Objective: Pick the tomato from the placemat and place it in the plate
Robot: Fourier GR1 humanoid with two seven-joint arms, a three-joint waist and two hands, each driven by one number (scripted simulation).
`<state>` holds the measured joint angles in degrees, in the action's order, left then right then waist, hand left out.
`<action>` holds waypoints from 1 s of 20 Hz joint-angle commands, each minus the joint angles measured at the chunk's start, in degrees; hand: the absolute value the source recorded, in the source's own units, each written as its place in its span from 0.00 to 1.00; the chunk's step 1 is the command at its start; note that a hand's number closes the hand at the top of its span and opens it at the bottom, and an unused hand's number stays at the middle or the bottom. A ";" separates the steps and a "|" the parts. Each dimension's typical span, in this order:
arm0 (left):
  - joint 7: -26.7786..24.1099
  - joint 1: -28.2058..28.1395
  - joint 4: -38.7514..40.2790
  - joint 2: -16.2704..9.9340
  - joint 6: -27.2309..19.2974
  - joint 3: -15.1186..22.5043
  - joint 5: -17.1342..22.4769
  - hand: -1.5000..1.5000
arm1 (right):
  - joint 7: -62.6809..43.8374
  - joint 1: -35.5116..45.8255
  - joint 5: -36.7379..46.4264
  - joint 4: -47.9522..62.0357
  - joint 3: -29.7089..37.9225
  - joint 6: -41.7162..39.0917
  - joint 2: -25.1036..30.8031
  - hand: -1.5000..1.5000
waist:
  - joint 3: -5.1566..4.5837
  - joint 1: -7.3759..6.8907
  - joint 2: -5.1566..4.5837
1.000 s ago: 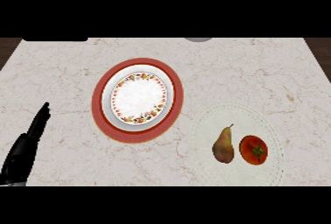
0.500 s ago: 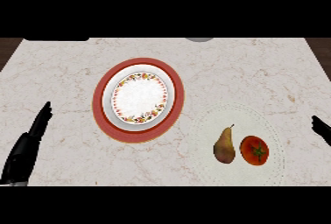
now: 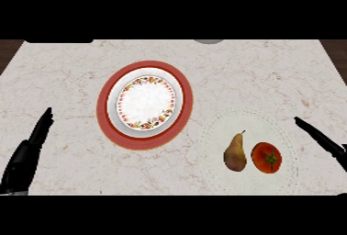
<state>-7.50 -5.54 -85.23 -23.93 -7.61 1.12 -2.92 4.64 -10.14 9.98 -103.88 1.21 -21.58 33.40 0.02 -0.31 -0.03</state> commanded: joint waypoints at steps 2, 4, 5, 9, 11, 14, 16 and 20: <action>-0.07 -3.07 -2.88 -0.27 3.20 -2.98 -0.12 0.50 | -0.01 1.11 4.65 0.73 -1.27 -2.60 -3.07 0.00 | -0.02 0.20 0.09; 3.30 -1.14 -4.12 1.90 1.17 -1.35 -2.58 0.50 | -2.99 6.18 5.86 3.18 -3.51 -3.32 -5.10 0.00 | -0.02 0.08 0.06; -1.12 1.14 2.35 2.02 2.42 -2.90 -2.64 0.50 | -1.69 4.31 4.04 1.70 -0.89 -6.47 -3.25 0.00 | -0.03 0.35 0.05; -4.40 0.58 4.47 3.81 2.51 -3.25 -3.56 0.50 | 5.16 5.06 9.68 9.53 -3.00 -5.10 -5.48 0.00 | -0.02 0.24 0.02; -2.78 -0.10 1.69 2.70 4.48 -4.91 -2.94 0.50 | 1.55 7.72 10.98 8.98 -2.68 -6.78 -5.69 0.00 | -0.02 0.15 0.05; -0.27 1.49 2.10 5.32 3.05 -4.22 -5.71 0.50 | 0.65 8.88 14.11 10.52 -3.87 -5.20 -9.59 0.00 | -0.02 0.24 0.04; -1.40 0.06 0.89 5.59 3.44 -4.56 -7.06 0.50 | 4.54 9.25 16.23 14.39 -3.30 -4.58 -10.13 0.00 | -0.01 0.18 0.04; 2.52 0.06 -3.74 3.93 6.88 -6.27 -5.65 0.50 | 6.11 10.91 18.71 18.46 -4.32 -3.14 -12.52 0.00 | 0.00 0.05 0.05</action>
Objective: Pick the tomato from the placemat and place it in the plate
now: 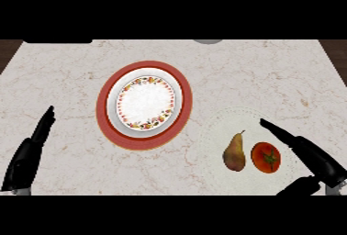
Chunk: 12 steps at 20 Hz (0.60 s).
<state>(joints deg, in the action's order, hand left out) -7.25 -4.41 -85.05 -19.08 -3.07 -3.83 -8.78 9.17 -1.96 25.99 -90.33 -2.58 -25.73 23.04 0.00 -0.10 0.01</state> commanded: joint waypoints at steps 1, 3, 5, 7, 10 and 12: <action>-0.06 0.25 0.40 0.85 0.82 -1.52 -0.57 0.50 | 3.85 2.10 3.74 7.77 -0.29 3.42 -3.30 0.00 | 0.01 -0.06 -0.02; -1.48 1.44 2.58 1.49 2.31 -3.02 -0.68 0.50 | 4.25 2.70 4.29 6.61 0.78 0.82 -2.56 0.00 | 0.00 0.04 -0.01; 0.13 3.20 2.80 0.86 3.53 -3.84 -1.00 0.50 | 1.99 3.01 2.83 3.88 1.12 -1.33 -3.82 1.00 | 0.00 0.09 0.00; -2.76 -2.68 -0.34 3.85 0.19 -1.17 -3.94 0.50 | 6.01 2.48 2.79 6.10 1.35 0.80 -4.30 1.00 | 0.00 -0.03 0.01; 1.79 -4.66 -6.89 2.70 3.90 -2.62 -1.90 0.50 | 6.29 3.19 4.41 5.86 0.77 1.58 -5.81 1.00 | 0.01 -0.13 0.03; 2.95 -4.03 -7.03 4.43 2.86 -2.24 -3.18 0.50 | 9.86 5.44 6.07 10.60 1.91 3.11 -5.20 1.00 | 0.01 -0.14 0.01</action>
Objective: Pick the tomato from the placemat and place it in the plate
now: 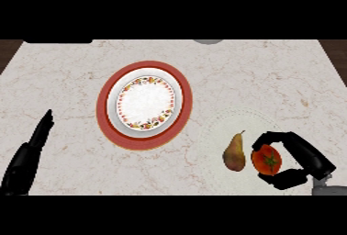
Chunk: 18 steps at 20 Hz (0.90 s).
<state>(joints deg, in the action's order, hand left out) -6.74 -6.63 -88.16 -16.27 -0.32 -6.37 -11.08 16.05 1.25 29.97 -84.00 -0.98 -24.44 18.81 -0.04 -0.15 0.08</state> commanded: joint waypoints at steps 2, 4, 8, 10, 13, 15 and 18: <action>1.78 3.10 -0.41 -0.91 1.58 -0.58 -0.02 0.50 | 0.09 12.57 4.18 9.41 0.05 0.56 1.14 1.00 | 0.09 -1.02 -0.31; -0.75 3.71 1.75 -0.04 1.30 0.60 -0.59 0.50 | -0.32 19.95 8.31 13.26 -1.14 -1.30 6.05 1.00 | 0.08 -3.77 -1.23; -0.41 6.25 0.46 0.68 2.60 3.54 -1.22 0.50 | -2.99 31.29 15.69 18.33 -4.97 -3.77 11.10 1.00 | 0.04 -9.08 -2.86; -0.89 6.71 1.13 1.36 2.18 4.48 -2.07 0.50 | -0.84 36.20 16.79 24.14 -5.19 -3.06 11.14 1.00 | 0.16 -9.07 -3.04; -0.02 6.55 0.30 0.93 2.22 4.27 -2.26 0.50 | 2.01 41.45 18.98 31.26 -3.93 3.36 10.66 1.00 | 0.34 -8.68 -2.75; -0.08 7.88 1.66 0.85 2.86 3.91 -1.56 0.50 | 1.89 45.29 19.36 34.33 -2.07 7.35 9.83 1.00 | 0.32 -8.63 -3.06; -0.82 7.97 1.88 1.21 2.04 3.51 -1.70 0.50 | 5.96 49.85 19.03 40.40 -0.41 11.17 9.20 1.00 | 0.28 -7.76 -2.74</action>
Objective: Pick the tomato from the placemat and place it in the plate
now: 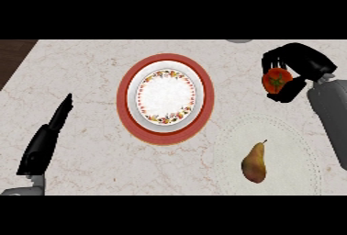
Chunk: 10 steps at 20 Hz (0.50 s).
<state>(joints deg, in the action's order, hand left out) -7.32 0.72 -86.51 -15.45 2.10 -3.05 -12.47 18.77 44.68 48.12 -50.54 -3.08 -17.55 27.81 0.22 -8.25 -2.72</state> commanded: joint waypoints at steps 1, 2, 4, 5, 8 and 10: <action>-0.74 0.76 2.96 -0.55 -0.09 -0.92 -0.23 0.50 | 3.41 8.98 -1.08 7.00 3.81 5.38 -1.14 1.00 | -0.06 1.21 0.20; 0.45 1.78 2.19 1.08 -1.26 0.19 -0.86 0.50 | 6.38 9.24 -0.70 8.46 4.23 7.47 0.27 1.00 | 0.02 1.53 0.06; -0.38 0.02 1.52 0.25 -0.62 -0.87 0.08 0.50 | 9.98 9.55 -1.85 10.03 6.47 13.20 -0.63 1.00 | 0.05 1.65 0.45; 0.64 1.27 1.98 -0.16 -0.80 -1.50 0.03 0.50 | 11.10 12.00 -2.01 11.54 6.58 13.29 -1.27 1.00 | -0.01 2.22 0.66; 0.97 -0.53 0.83 -0.83 0.23 -2.24 1.09 0.50 | 19.55 14.98 -6.12 12.84 9.44 12.80 -0.87 1.00 | -0.03 3.29 1.26; 1.55 -0.90 0.49 0.10 -1.07 -1.65 0.02 0.50 | 22.79 18.46 -8.63 14.99 9.94 9.03 -3.23 1.00 | -0.08 3.42 1.40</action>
<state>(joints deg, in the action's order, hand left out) -6.48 0.33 -85.52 -15.31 1.29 -4.33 -12.41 34.73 58.20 43.12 -38.90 4.64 -7.01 26.13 0.19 -5.54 -1.70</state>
